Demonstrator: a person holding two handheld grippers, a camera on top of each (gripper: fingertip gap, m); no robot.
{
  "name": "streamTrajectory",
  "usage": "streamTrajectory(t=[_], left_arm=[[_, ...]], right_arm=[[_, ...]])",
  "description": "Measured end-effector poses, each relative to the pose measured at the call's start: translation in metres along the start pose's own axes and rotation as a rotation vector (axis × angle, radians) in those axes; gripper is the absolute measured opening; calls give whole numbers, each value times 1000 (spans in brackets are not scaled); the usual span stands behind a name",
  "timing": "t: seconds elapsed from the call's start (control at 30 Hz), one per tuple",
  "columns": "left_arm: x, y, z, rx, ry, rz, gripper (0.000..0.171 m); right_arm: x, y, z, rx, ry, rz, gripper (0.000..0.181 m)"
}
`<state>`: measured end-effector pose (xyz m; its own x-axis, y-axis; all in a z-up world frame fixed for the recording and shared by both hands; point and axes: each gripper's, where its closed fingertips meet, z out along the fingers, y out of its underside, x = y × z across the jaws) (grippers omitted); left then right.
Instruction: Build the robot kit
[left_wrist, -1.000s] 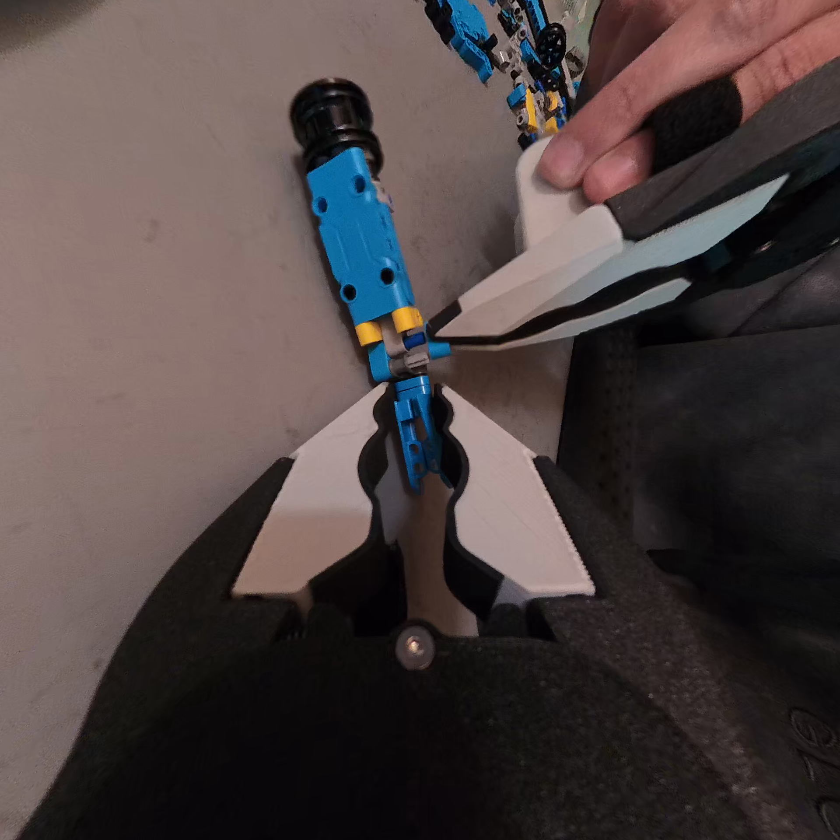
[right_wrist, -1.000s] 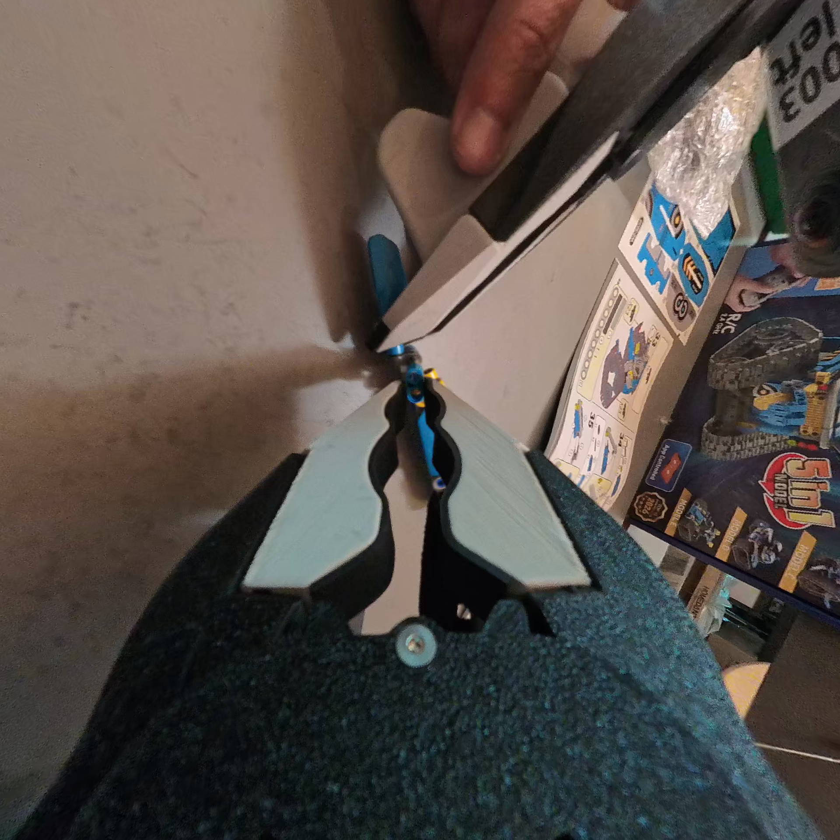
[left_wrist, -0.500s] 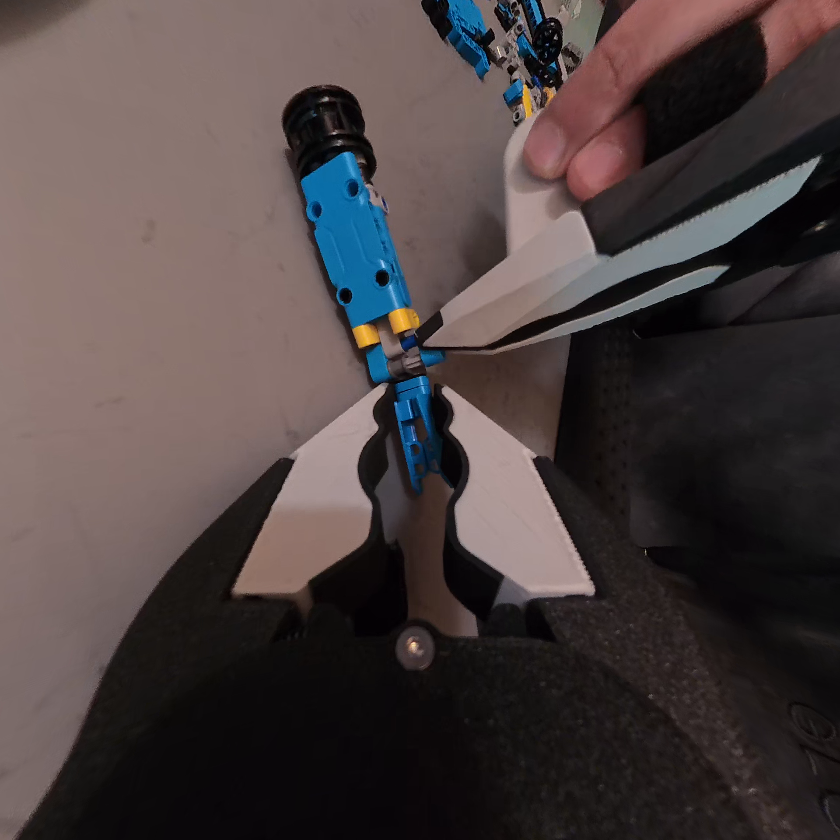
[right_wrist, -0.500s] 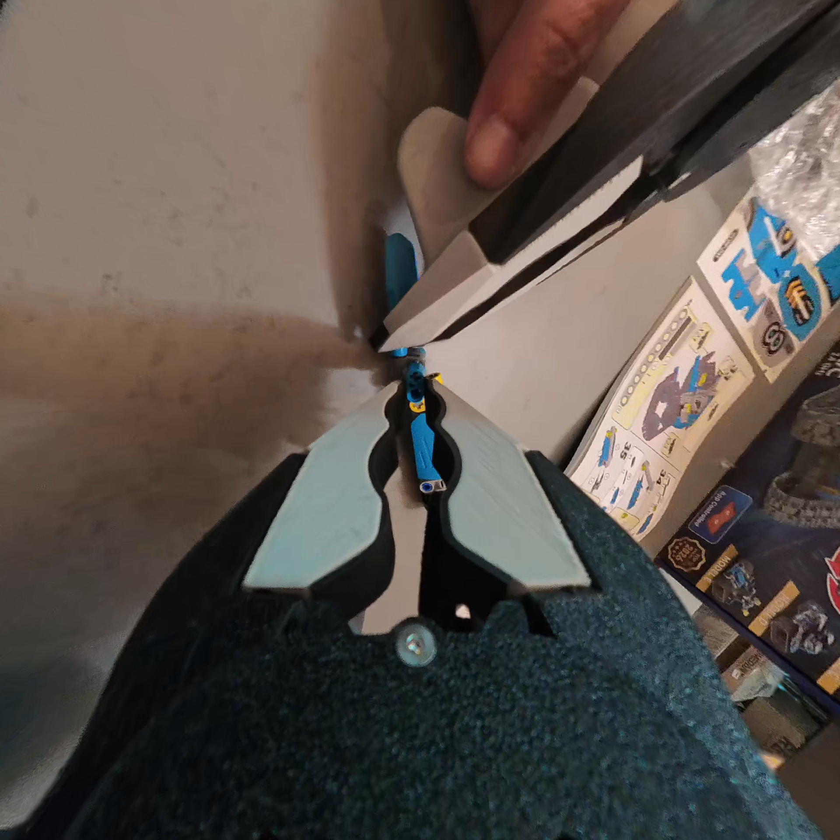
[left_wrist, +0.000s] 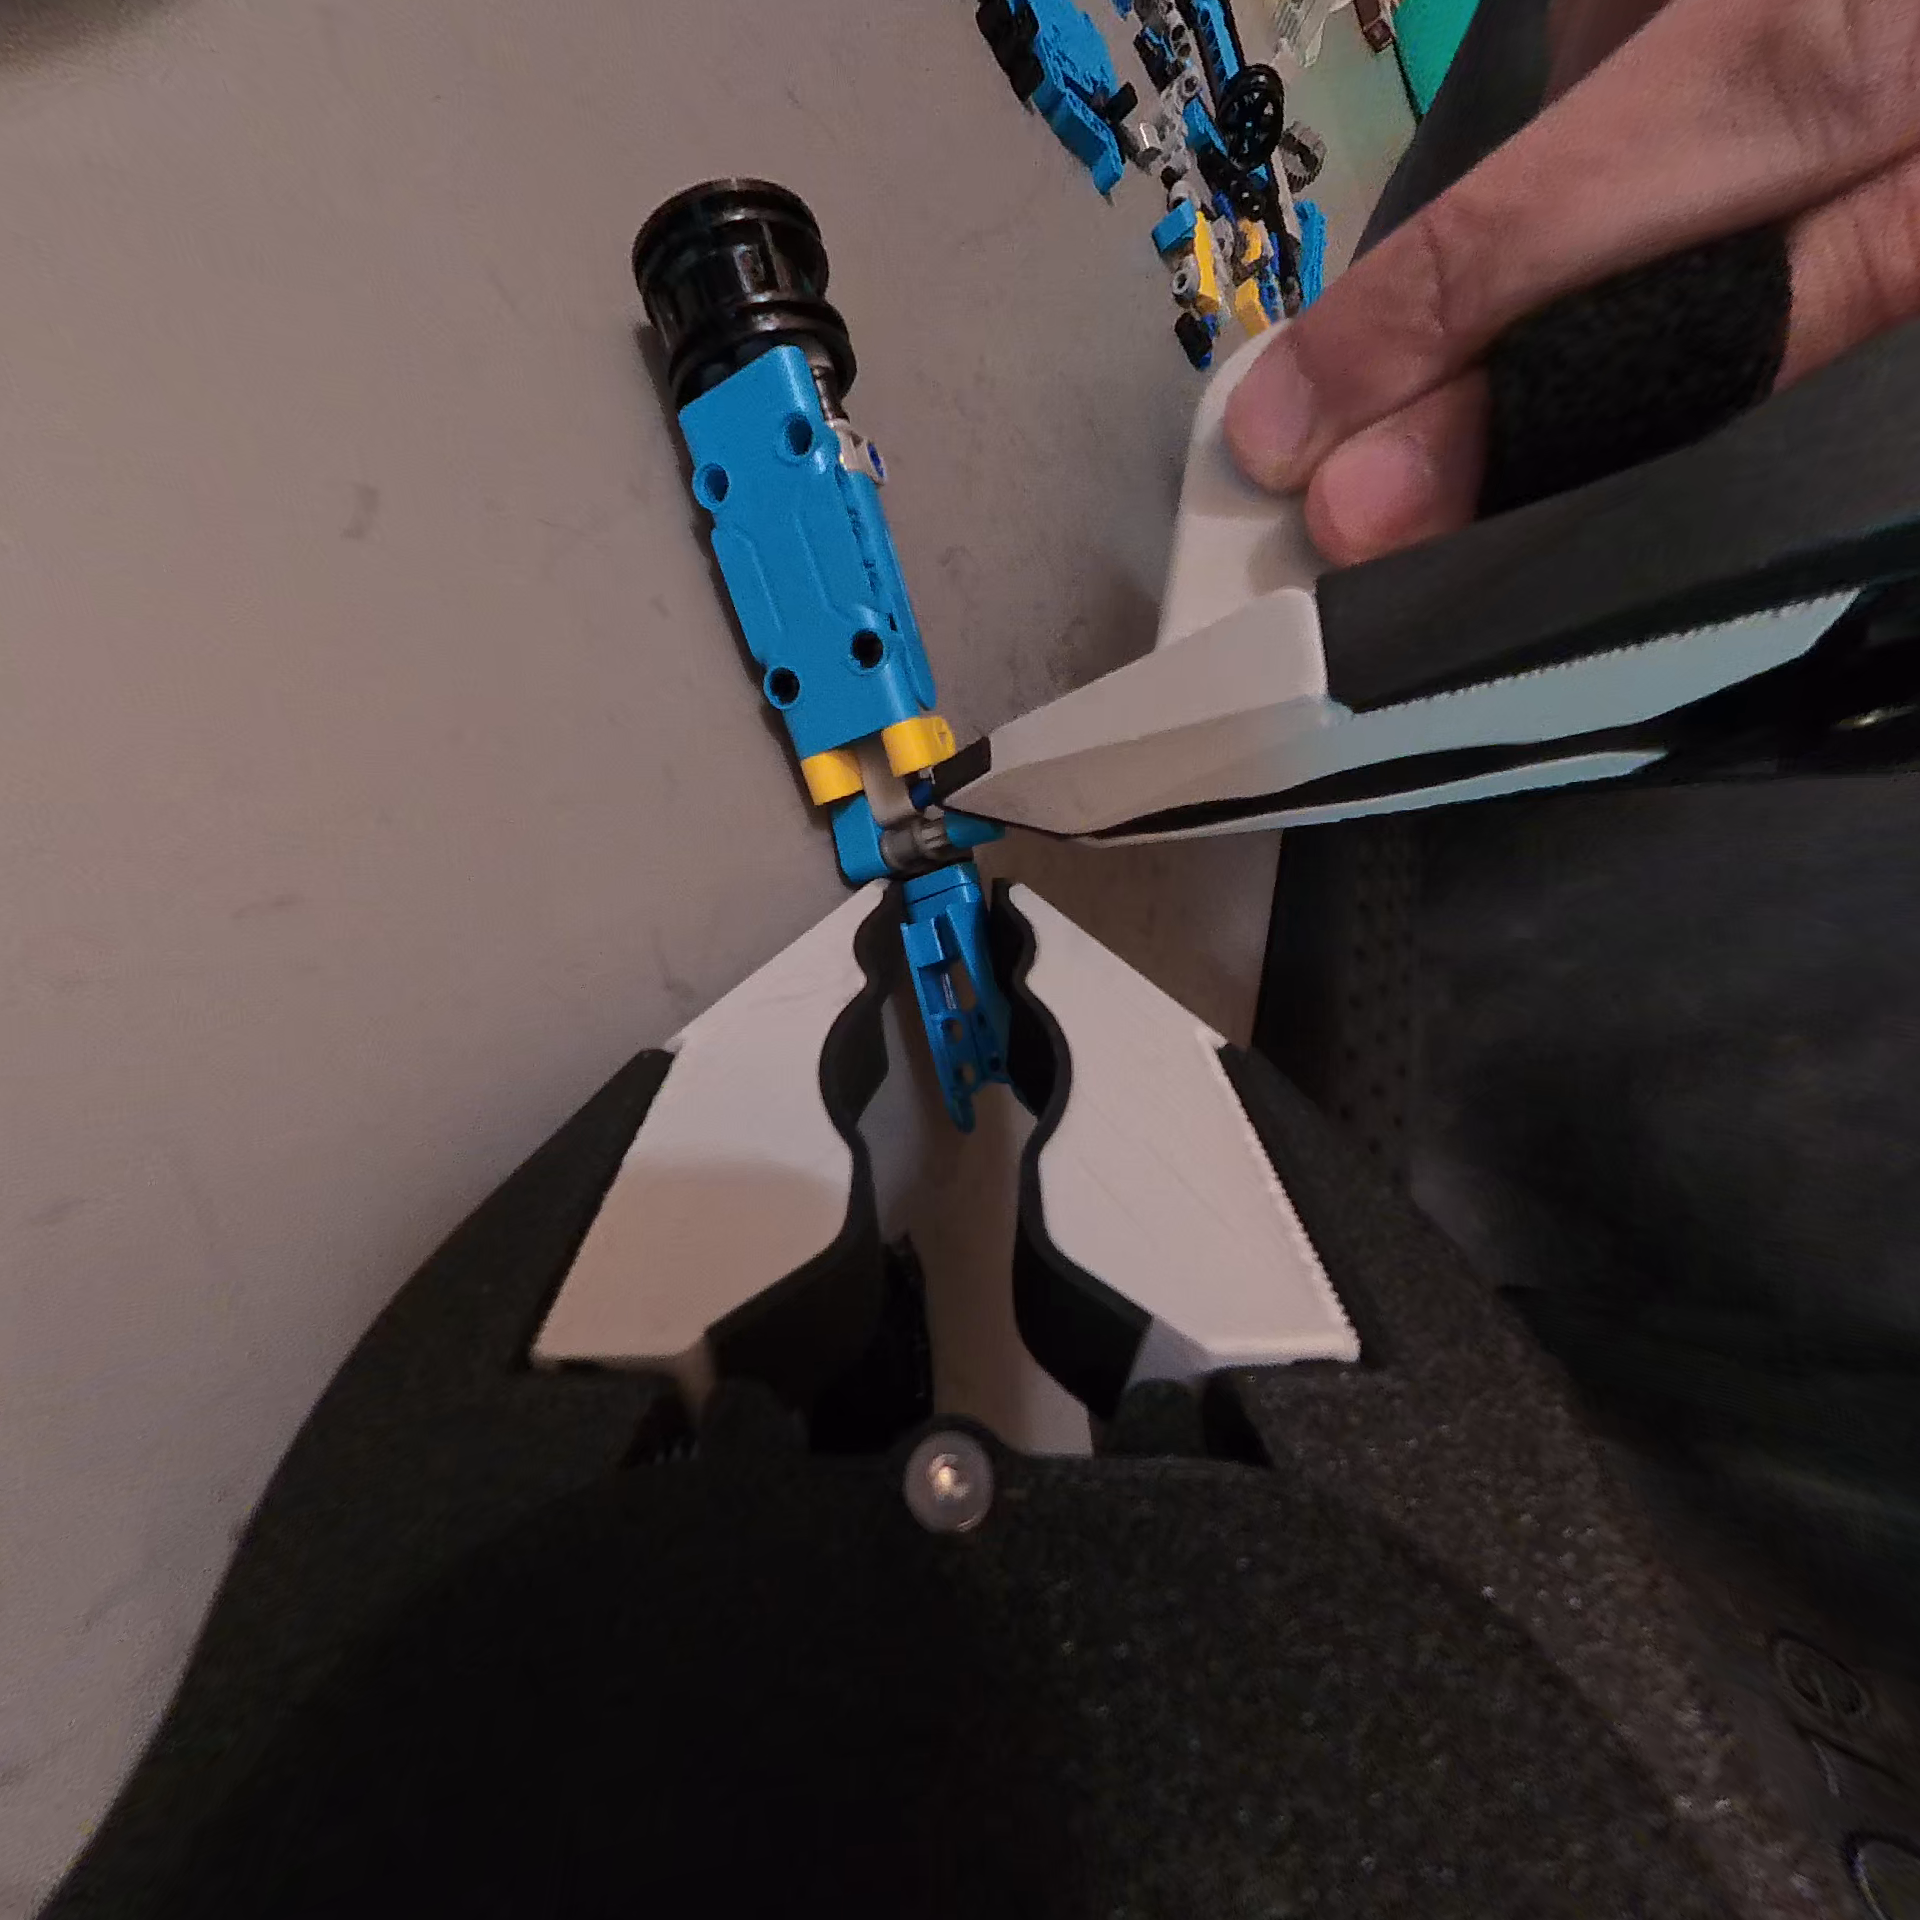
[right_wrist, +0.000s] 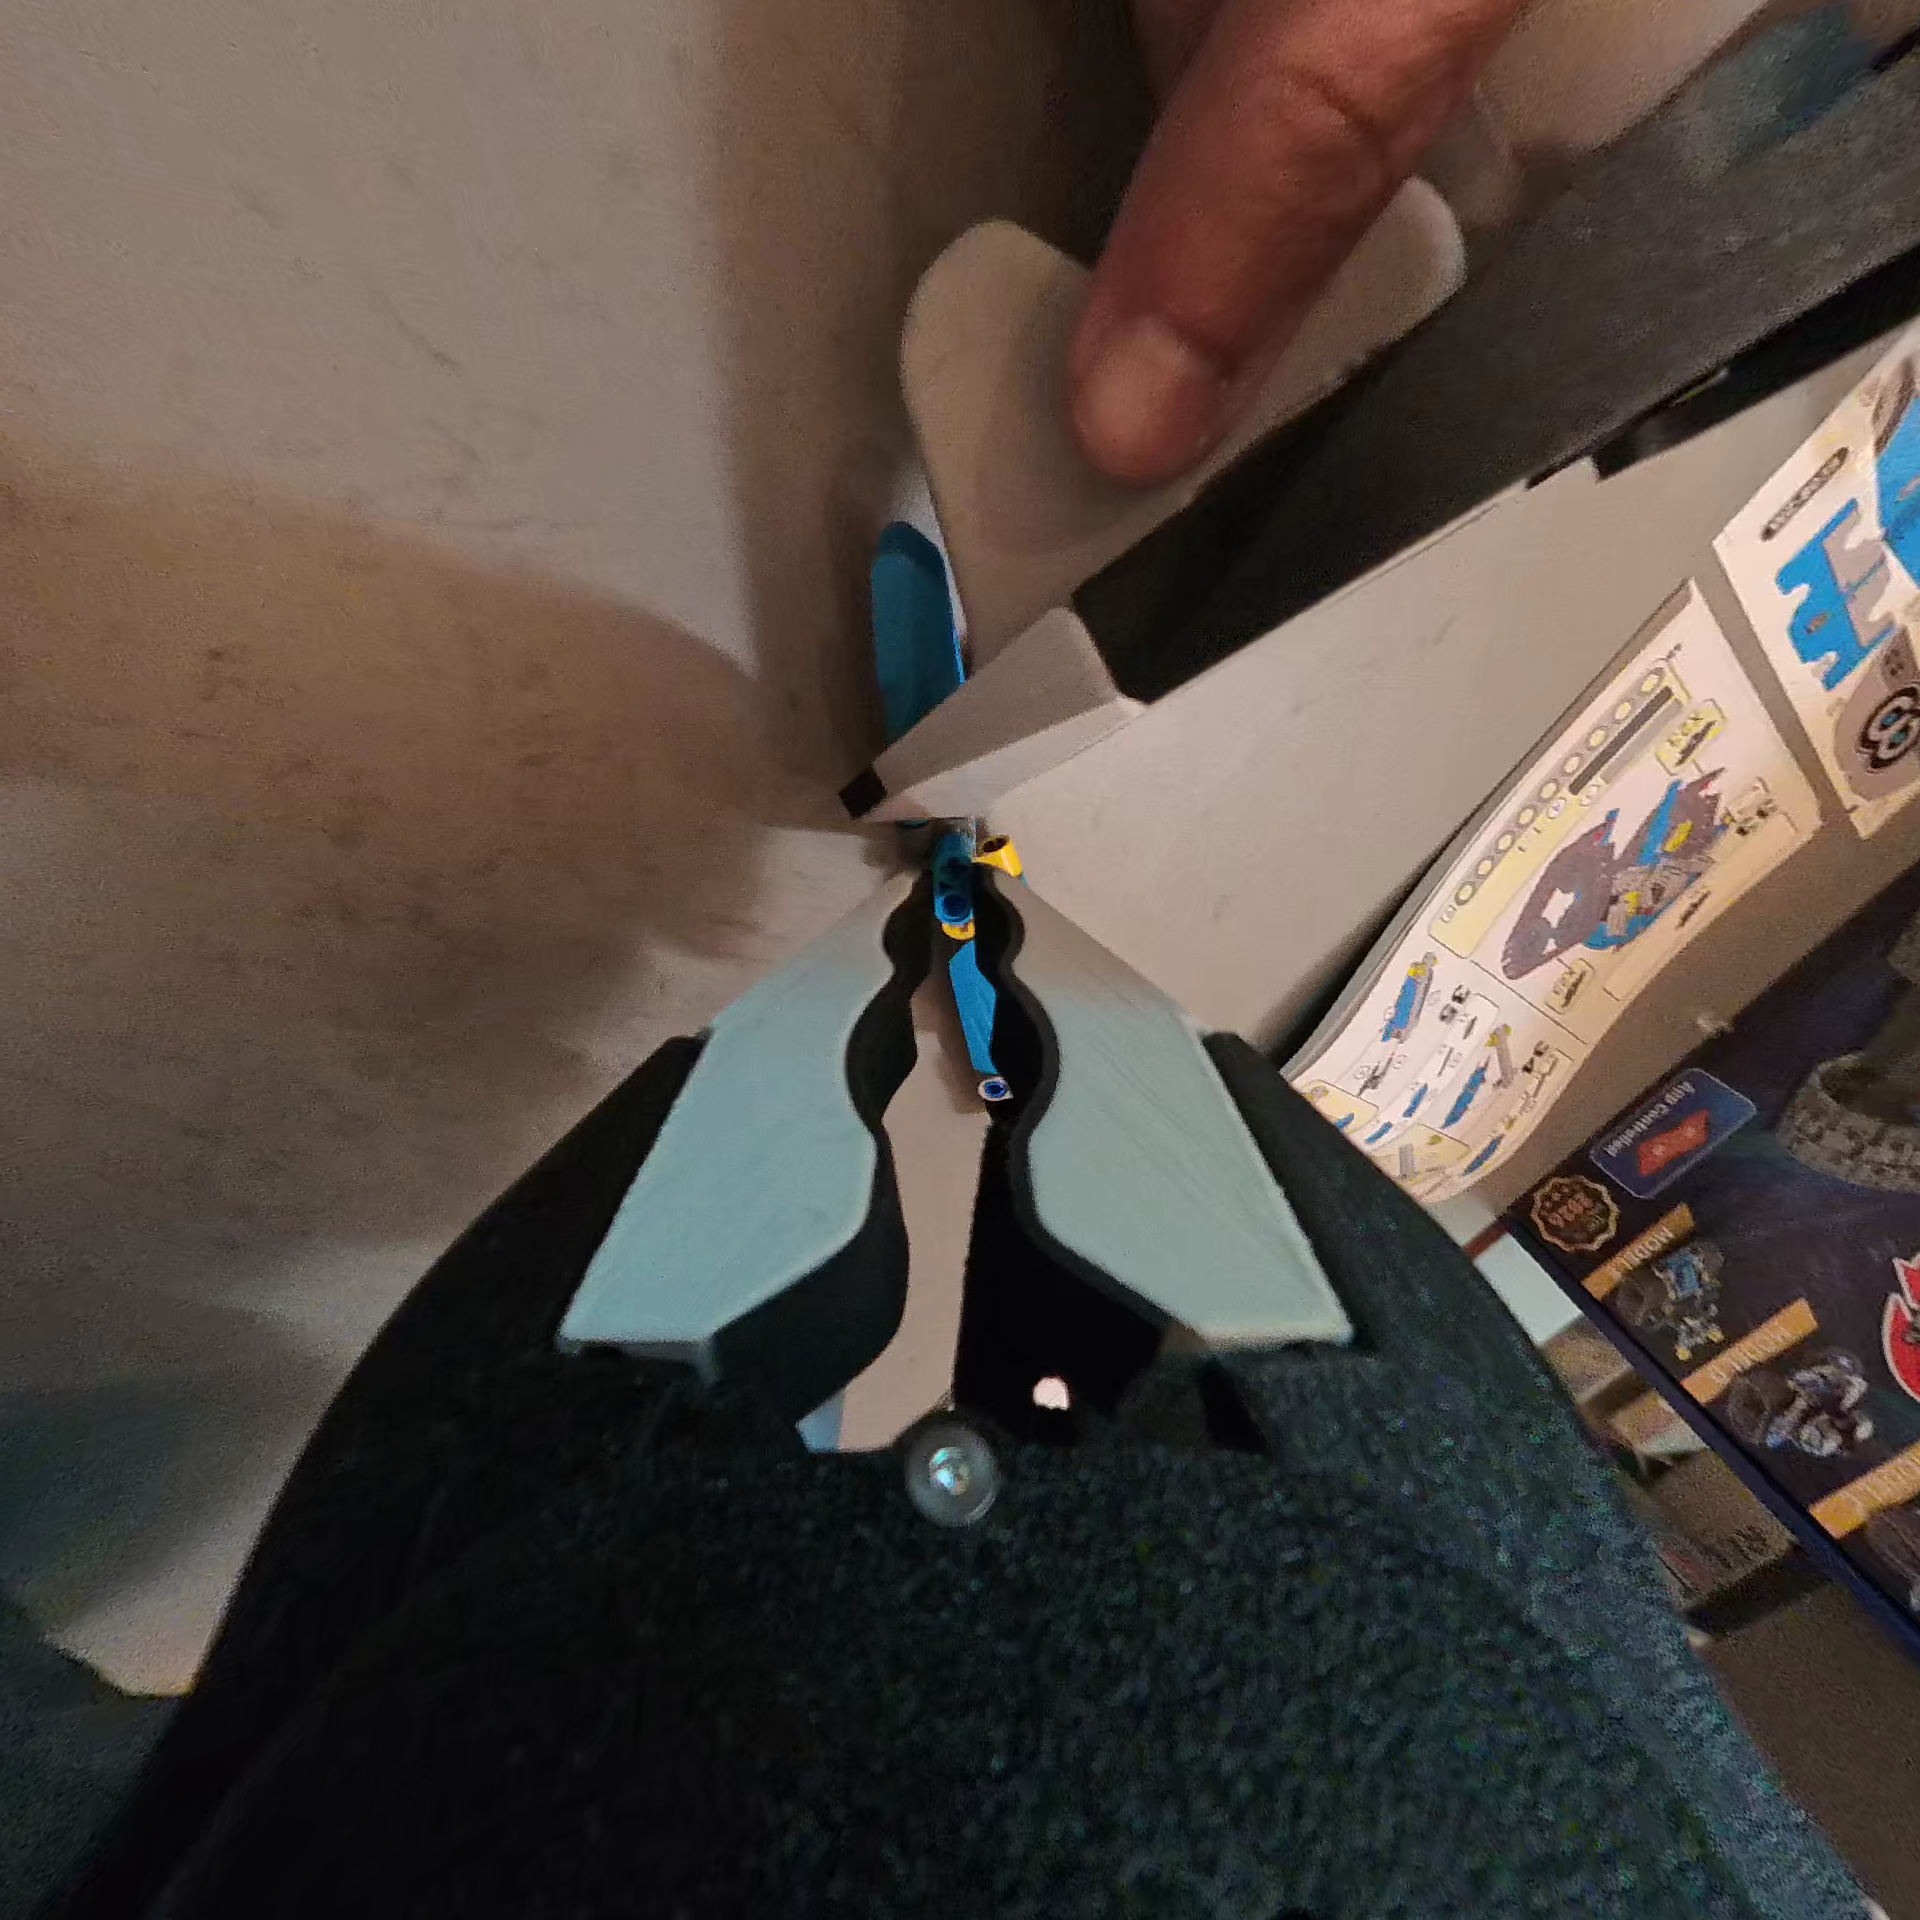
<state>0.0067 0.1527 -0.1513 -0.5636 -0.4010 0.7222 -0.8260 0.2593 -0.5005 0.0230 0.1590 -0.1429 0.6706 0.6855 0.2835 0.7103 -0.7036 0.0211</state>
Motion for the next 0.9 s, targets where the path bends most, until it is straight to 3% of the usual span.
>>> streamTrajectory(t=[0.13, 0.23, 0.27, 0.3, 0.47, 0.57, 0.77, 0.9], left_arm=[[0, 0, 0, 2, -1, 2, 15], [-1, -2, 0, 15, -38, 48, 15], [-1, -4, -2, 26, -65, 92, 15], [0, -6, -4, 36, -96, 151, 15], [-4, -10, -4, -4, -359, 596, 16], [-6, -4, 7, -72, -496, 856, 16], [-2, -4, 15, -82, -573, 998, 15], [-2, -4, 16, -77, -561, 988, 15]], right_arm=[[1, 0, 0, 4, 4, 58, 7], [1, 0, 0, 98, -26, 126, 9], [1, 1, -4, 121, -14, 140, 20], [1, 1, -10, 161, -8, 152, 35], [0, -1, -48, 488, -69, 328, 55], [-4, 10, -32, 486, -48, 388, 72], [-21, 4, -1, 481, -40, 442, 56], [-23, 13, 11, 402, -28, 435, 41]])
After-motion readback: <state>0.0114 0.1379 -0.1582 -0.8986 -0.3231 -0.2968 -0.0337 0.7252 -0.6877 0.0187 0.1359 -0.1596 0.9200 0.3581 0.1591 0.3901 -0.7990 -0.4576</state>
